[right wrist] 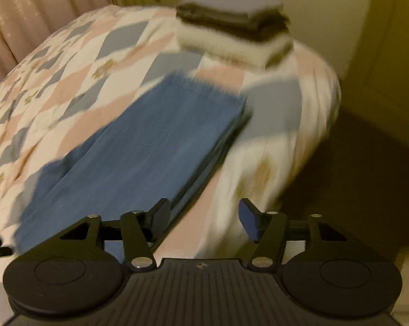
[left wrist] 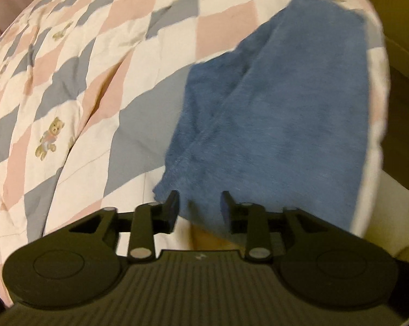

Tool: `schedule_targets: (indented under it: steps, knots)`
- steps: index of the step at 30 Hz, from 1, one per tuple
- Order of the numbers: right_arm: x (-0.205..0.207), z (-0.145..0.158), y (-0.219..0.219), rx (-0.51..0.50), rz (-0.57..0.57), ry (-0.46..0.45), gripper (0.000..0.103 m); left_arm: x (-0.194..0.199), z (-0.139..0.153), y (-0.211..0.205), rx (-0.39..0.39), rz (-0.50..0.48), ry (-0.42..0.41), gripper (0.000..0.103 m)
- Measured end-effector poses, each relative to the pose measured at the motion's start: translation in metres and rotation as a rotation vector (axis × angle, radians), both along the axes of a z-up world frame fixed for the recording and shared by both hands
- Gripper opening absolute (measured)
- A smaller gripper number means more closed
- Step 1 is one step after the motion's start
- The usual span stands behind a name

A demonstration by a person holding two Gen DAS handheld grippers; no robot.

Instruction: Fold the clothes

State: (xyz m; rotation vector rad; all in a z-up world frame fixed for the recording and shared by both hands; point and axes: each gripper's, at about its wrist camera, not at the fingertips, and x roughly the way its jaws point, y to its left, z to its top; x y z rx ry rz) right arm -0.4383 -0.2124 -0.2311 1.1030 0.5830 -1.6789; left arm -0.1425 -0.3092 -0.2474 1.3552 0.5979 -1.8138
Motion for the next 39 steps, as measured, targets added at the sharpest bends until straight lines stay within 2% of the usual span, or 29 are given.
schedule_targets:
  steps: [1, 3, 5, 7, 11, 15, 18, 28, 33, 39]
  knots:
    - [0.014, 0.004, 0.013, 0.013, -0.032, -0.023, 0.066, 0.004, 0.011, 0.007, -0.007, -0.016, 0.014, 0.04]
    - [0.044, 0.014, 0.032, 0.024, -0.072, -0.059, 0.069, 0.01, 0.032, 0.019, -0.021, -0.044, 0.035, 0.041]
    - [0.067, 0.028, 0.042, 0.012, -0.099, -0.083, 0.075, 0.018, 0.053, 0.03, -0.039, -0.067, 0.044, 0.044]
    - [0.087, 0.044, 0.051, -0.005, -0.124, -0.104, 0.076, 0.023, 0.071, 0.039, -0.068, -0.082, 0.042, 0.047]
    - [0.116, 0.077, 0.066, -0.059, -0.163, -0.101, 0.086, 0.032, 0.106, 0.051, -0.136, -0.091, 0.062, 0.064]
    - [0.128, 0.098, 0.084, -0.11, -0.207, -0.103, 0.088, 0.032, 0.134, 0.064, -0.186, -0.169, 0.102, 0.064]
    - [0.134, 0.101, 0.095, -0.127, -0.238, -0.091, 0.088, 0.028, 0.143, 0.069, -0.209, -0.215, 0.119, 0.064]
    - [0.139, 0.092, 0.127, -0.098, -0.332, -0.073, 0.088, 0.015, 0.15, 0.085, -0.217, -0.328, 0.141, 0.065]
    - [0.142, 0.089, 0.132, -0.075, -0.334, -0.062, 0.088, 0.011, 0.136, 0.091, -0.178, -0.349, 0.128, 0.066]
    - [0.151, 0.081, 0.133, -0.043, -0.29, -0.063, 0.089, 0.015, 0.11, 0.096, -0.13, -0.341, 0.076, 0.066]
